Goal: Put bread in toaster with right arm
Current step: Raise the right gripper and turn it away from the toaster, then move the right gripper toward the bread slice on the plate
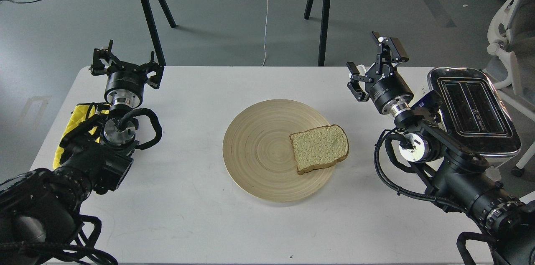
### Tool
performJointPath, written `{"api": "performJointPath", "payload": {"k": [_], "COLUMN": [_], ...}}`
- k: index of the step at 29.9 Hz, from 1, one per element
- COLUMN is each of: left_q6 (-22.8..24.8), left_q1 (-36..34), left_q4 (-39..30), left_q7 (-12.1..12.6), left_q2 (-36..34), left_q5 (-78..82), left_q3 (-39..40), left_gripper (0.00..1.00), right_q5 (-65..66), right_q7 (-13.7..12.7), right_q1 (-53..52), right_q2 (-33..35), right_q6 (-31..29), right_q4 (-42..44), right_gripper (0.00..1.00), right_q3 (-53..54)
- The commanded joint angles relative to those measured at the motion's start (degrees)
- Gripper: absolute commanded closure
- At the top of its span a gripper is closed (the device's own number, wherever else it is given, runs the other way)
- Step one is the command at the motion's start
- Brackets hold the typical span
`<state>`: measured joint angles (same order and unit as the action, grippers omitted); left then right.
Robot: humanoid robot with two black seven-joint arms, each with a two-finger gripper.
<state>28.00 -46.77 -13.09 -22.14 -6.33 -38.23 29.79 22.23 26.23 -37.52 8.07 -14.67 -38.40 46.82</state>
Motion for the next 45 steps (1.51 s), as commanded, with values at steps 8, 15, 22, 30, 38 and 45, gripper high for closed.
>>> {"api": "performJointPath", "payload": {"k": [8, 15, 22, 30, 38, 45], "left_q6": [0.0, 0.0, 0.0, 0.0, 0.0, 0.0], "left_q1": [0.01, 0.01, 0.01, -0.08, 0.01, 0.01], "left_q4": [0.0, 0.0, 0.0, 0.0, 0.0, 0.0], "left_q7": [-0.01, -0.01, -0.01, -0.01, -0.01, -0.01], "left_q2": [0.0, 0.0, 0.0, 0.0, 0.0, 0.0], "left_q5": [0.0, 0.0, 0.0, 0.0, 0.0, 0.0], "left_q3": [-0.08, 0.01, -0.08, -0.08, -0.08, 0.01], "left_gripper": [0.0, 0.0, 0.0, 0.0, 0.0, 0.0], "right_q5": [0.1, 6.93, 19.25, 19.87, 19.87, 19.61], "right_q7": [0.05, 0.13, -5.13, -7.86, -9.18, -9.8], "right_q1": [-0.45, -3.25, -7.83, -7.05, -5.64, -2.65], "right_q2": [0.01, 0.8, 1.06, 3.7, 6.69, 7.3], "right_q6": [0.7, 19.83, 42.67, 42.67, 42.67, 42.67], "right_q4": [-1.59, -9.5, -9.15, -8.71, -8.8, -9.15], "right_gripper": [0.01, 0.01, 0.01, 0.01, 0.01, 0.01], "right_q3": [-1.2, -9.62, -26.66, -37.93, -39.87, -41.97]}}
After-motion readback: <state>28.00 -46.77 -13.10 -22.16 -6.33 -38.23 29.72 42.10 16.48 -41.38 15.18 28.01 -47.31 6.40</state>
